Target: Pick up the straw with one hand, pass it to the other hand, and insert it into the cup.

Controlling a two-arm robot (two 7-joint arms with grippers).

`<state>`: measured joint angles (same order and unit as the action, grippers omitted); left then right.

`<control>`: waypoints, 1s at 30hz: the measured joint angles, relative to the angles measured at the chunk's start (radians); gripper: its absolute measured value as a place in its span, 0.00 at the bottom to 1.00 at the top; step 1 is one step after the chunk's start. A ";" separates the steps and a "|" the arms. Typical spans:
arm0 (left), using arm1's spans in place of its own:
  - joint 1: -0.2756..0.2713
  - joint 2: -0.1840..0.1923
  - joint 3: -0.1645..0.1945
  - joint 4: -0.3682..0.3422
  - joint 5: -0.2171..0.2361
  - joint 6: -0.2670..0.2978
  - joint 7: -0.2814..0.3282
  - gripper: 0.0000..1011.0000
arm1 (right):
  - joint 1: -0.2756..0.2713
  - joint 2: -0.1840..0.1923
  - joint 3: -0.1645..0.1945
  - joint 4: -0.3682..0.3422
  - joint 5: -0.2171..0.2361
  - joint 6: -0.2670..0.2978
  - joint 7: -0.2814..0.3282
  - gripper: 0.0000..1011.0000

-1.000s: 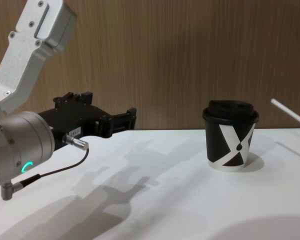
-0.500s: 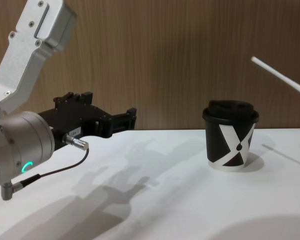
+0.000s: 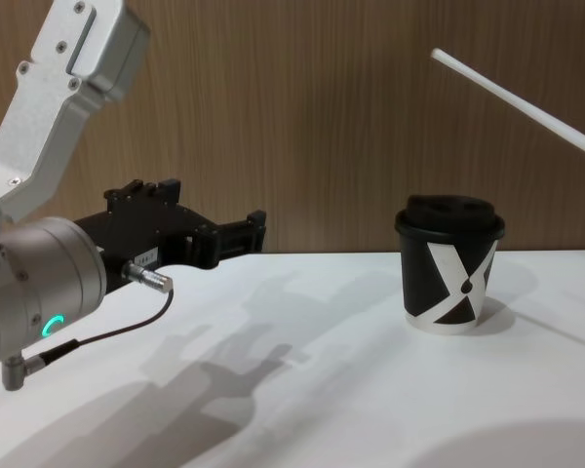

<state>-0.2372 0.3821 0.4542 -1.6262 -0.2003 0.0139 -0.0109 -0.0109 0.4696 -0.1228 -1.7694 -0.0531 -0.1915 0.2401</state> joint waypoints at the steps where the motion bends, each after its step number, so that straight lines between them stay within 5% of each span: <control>1: 0.000 0.000 0.000 0.000 0.000 0.000 0.000 0.99 | 0.005 0.001 -0.004 -0.001 -0.002 -0.009 0.008 0.00; 30: 0.000 0.000 0.000 0.000 0.000 0.000 0.000 0.99 | 0.098 -0.016 -0.087 0.036 0.018 -0.078 0.104 0.00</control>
<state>-0.2372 0.3821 0.4542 -1.6262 -0.2004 0.0139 -0.0110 0.0875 0.4539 -0.2098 -1.7335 -0.0352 -0.2690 0.3438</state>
